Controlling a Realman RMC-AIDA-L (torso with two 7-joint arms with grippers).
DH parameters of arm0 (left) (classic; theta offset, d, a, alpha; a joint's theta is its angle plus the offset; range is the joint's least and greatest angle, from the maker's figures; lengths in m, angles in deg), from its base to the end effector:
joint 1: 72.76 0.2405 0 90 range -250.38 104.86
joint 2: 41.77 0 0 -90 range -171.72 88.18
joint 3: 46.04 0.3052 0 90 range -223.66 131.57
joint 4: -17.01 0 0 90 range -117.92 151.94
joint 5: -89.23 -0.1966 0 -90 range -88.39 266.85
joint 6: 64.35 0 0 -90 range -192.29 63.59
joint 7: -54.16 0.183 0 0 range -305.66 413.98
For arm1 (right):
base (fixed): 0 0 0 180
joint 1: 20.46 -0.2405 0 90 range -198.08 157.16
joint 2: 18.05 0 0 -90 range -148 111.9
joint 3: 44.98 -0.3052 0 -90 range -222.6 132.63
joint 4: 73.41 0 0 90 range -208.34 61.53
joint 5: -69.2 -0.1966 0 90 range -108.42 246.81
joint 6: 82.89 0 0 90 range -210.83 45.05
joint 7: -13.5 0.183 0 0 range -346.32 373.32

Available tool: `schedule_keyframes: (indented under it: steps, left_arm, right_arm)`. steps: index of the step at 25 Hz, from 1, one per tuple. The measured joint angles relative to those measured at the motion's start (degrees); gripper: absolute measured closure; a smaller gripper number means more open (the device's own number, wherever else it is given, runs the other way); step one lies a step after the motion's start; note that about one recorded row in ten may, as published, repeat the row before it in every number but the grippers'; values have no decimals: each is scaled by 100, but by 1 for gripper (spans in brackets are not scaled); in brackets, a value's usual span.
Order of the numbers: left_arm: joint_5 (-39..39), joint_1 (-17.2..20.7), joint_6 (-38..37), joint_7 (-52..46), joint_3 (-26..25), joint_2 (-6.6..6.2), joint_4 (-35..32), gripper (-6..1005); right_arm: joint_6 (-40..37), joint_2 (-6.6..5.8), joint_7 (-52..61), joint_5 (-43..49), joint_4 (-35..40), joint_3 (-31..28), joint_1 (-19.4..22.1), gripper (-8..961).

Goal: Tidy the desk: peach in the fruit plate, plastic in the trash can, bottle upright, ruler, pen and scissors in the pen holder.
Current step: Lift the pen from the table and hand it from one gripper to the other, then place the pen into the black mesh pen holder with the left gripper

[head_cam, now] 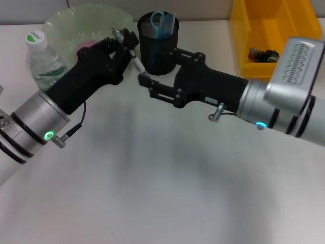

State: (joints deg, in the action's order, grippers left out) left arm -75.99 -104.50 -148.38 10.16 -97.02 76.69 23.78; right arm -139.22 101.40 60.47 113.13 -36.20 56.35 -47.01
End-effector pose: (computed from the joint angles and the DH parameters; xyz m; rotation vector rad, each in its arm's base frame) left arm -0.2391 0.3652 -0.0762 -2.1233 -0.6135 -1.3243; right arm 0.1943 0.3672 -0.1297 -2.4953 0.1980 0.8980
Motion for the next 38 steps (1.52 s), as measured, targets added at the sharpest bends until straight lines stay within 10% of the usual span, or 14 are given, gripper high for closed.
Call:
schedule_keyframes:
  steps: [5,16,27,38]
  left_arm:
    - [-1,-92,152,125,-260,12,141,857]
    - [-1,-151,1633,1366,-1255,71,1492,856]
    - [7,-1121,3506,1769,-1585,71,1537,843]
    - [7,-1316,4320,1907,-1599,71,1543,769]
  right_arm:
    - [-229,-11,56,9,-299,-381,101,265]
    - [-230,-12,28,10,-1225,-917,202,188]
    - [-225,-16,21,41,-1439,-905,189,188]
    - [-235,-24,16,60,-1445,-877,170,188]
